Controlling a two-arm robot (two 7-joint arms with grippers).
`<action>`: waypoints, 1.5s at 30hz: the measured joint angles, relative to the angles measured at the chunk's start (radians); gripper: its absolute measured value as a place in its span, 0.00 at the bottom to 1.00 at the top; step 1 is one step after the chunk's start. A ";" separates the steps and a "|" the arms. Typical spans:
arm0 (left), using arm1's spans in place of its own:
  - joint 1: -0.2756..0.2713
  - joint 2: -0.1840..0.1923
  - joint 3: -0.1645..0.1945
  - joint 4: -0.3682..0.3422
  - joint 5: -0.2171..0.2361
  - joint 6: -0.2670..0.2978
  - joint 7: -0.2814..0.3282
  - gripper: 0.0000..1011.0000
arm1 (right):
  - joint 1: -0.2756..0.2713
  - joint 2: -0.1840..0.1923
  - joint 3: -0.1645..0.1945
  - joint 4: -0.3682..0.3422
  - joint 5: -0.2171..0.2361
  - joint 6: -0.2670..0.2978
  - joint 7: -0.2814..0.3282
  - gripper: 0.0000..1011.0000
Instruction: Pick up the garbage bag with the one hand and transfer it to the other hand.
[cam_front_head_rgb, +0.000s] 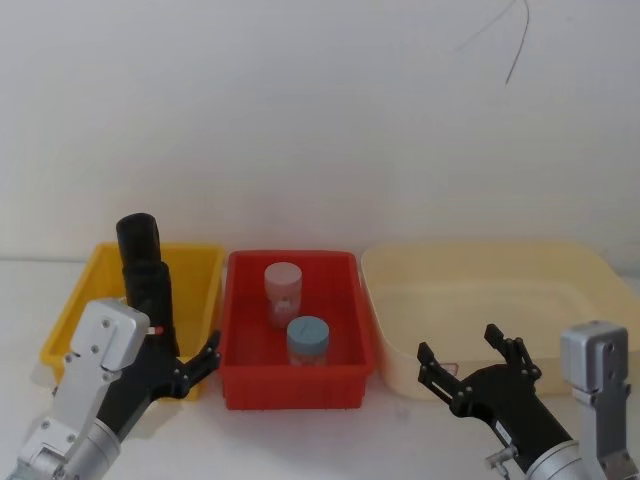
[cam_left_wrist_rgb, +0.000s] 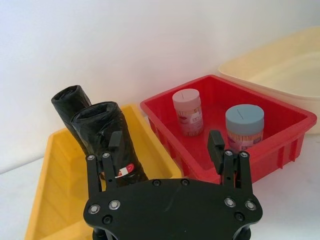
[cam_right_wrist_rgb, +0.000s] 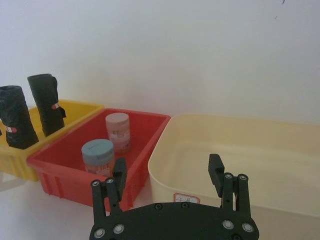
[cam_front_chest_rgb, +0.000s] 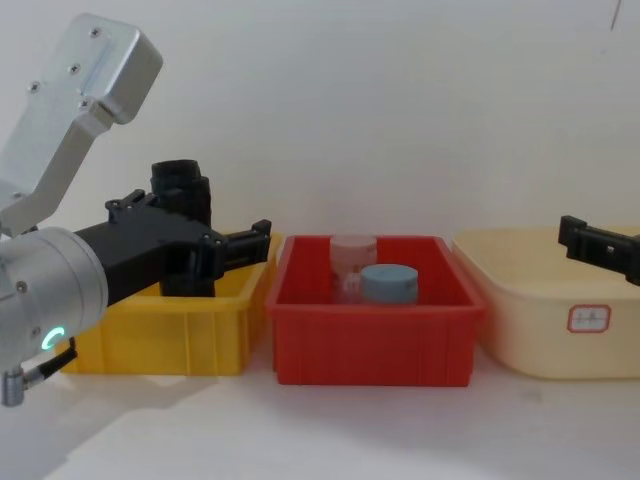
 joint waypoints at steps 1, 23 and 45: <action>0.000 0.000 0.000 0.000 0.000 0.000 0.000 0.99 | 0.000 0.000 0.000 0.000 0.000 0.000 0.000 0.99; 0.001 -0.002 -0.004 -0.001 0.000 0.001 0.004 0.99 | 0.000 0.000 0.000 0.000 0.000 0.000 0.000 0.99; 0.029 -0.058 -0.083 -0.033 0.048 0.076 0.175 0.99 | 0.000 0.000 0.000 0.000 0.000 0.000 0.000 0.99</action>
